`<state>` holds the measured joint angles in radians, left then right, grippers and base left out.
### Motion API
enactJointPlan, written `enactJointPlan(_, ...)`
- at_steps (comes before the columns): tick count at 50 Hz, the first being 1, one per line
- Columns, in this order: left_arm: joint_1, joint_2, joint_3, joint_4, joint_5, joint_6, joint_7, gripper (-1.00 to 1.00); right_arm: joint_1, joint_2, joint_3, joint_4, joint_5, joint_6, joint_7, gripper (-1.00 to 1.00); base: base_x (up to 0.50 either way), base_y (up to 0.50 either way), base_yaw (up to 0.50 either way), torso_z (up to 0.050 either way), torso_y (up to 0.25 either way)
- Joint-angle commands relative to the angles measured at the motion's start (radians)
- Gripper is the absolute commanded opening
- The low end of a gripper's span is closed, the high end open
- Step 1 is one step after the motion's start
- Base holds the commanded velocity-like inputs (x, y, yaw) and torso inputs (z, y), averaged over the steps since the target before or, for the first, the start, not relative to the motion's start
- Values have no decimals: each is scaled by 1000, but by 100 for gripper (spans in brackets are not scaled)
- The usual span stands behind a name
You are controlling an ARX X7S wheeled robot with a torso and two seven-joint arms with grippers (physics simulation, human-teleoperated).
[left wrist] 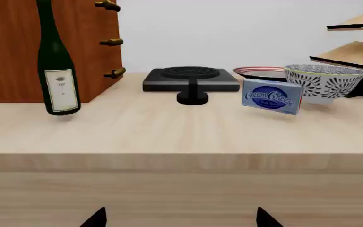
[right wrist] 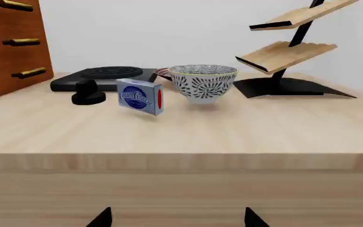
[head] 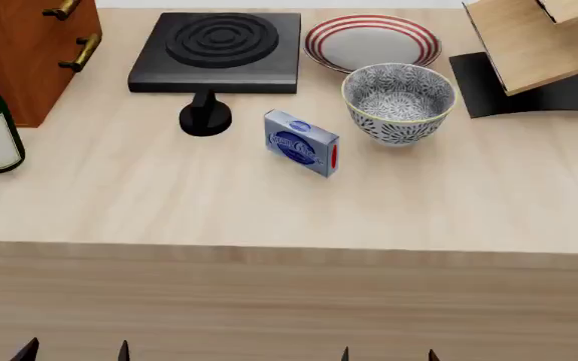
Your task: Pick up the cream cheese and put it in the bowl.
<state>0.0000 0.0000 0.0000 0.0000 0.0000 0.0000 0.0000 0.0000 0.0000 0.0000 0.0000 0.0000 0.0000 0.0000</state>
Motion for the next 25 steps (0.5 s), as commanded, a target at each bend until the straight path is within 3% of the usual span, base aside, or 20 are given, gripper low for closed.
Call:
enactJointPlan(1,0,-10,11,0,-10,0,-11,100,0,9,-13,0,9,0,13,100,0,0,0,0,0)
enactJointPlan(4,2,-20,46,4,11,-7,-30,100,13,14,-32,11,-128,-16,142,100,0,0,0,0,0)
enactJointPlan(8,-1,-31,67,29,1,-26,-48,100,-13,49,-46,-44,93,8,-60,100,0,0,0,0,0)
enactJointPlan(25,-57,-76,137,314,-3,-291,-64,100,25,131,-55,-356,122,256,-42,100,0,0,0,0,0)
